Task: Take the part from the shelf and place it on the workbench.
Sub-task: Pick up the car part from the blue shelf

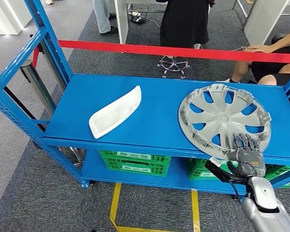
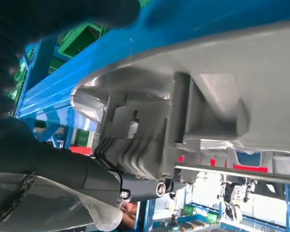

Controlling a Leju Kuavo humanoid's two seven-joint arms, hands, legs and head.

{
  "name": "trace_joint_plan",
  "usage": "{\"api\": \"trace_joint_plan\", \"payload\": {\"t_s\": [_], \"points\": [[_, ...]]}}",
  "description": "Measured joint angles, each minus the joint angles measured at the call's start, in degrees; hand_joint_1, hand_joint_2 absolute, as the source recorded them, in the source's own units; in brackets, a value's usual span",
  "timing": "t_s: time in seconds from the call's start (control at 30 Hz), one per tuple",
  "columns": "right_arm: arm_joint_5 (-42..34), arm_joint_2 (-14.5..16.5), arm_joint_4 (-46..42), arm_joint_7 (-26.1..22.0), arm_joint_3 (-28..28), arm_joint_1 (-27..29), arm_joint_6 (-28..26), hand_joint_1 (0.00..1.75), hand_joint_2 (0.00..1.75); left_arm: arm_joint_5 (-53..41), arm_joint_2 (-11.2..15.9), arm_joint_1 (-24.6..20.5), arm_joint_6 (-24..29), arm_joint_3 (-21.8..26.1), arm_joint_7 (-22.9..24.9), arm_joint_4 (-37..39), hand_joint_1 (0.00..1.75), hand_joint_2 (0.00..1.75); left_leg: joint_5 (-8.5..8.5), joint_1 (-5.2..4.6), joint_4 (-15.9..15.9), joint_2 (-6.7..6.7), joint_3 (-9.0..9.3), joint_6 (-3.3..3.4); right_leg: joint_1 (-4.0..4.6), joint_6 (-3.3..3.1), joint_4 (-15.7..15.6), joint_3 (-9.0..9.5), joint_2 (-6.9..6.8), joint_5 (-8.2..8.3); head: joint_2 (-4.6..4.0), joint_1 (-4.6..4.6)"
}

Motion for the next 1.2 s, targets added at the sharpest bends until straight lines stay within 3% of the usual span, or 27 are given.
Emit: {"api": "trace_joint_plan", "payload": {"t_s": [0.27,0.53,0.57,0.67,0.7,1.0,1.2], "points": [[0.2,0.2,-1.3,0.0,0.8,1.0,-0.7,1.75,1.75,1.3,0.0,0.1,0.2,0.0,0.0,0.0,0.00,1.75,0.00,0.01,0.0,0.16,0.08,0.00,0.02,0.00,0.0,0.05,0.18,0.01,0.00,-0.01],[1.5,0.3,-12.3,0.5,3.0,6.6,-1.2,1.75,1.75,2.8,0.0,0.4,0.6,0.1,-0.1,0.0,0.00,1.75,0.01,0.00,0.0,0.12,0.07,0.02,0.01,0.02,0.0,0.08,0.06,0.02,-0.01,0.01],[2.0,0.3,-14.2,0.4,3.5,7.6,-1.4,1.75,1.75,3.0,0.0,0.4,0.7,0.1,-0.1,0.0,0.00,1.31,0.01,0.00,0.0,0.13,0.06,0.02,0.01,0.02,0.0,0.06,0.07,0.02,-0.01,0.01],[4.1,0.3,-20.4,0.1,5.5,10.7,-2.6,1.75,1.75,3.5,0.0,0.5,1.1,0.2,-0.5,0.0,0.00,1.31,0.00,0.00,0.0,0.12,-0.02,0.01,0.01,0.01,0.0,-0.03,0.06,0.00,-0.01,-0.01],[4.9,0.3,-22.3,0.1,6.3,11.6,-3.1,1.75,1.75,3.9,0.0,0.6,1.2,0.2,-0.8,0.1,0.00,1.75,0.00,0.00,0.0,0.12,-0.06,0.01,0.02,0.01,0.0,-0.07,0.06,0.00,-0.01,-0.02],[13.3,0.6,-36.0,-1.0,11.1,15.8,-15.9,1.75,1.75,9.4,0.0,1.3,-0.5,3.7,-4.7,0.2,0.00,1.75,-0.01,0.04,0.0,0.14,-0.15,0.01,0.05,0.00,0.0,-0.19,0.12,-0.01,0.00,0.01],[14.2,1.3,-40.7,-2.5,13.5,16.6,-19.5,1.75,1.75,9.9,0.0,1.4,-0.5,4.8,-4.7,0.3,0.00,1.75,0.00,0.04,0.0,0.14,-0.15,0.01,0.03,0.00,0.0,-0.17,0.11,-0.01,0.00,0.00]]}}
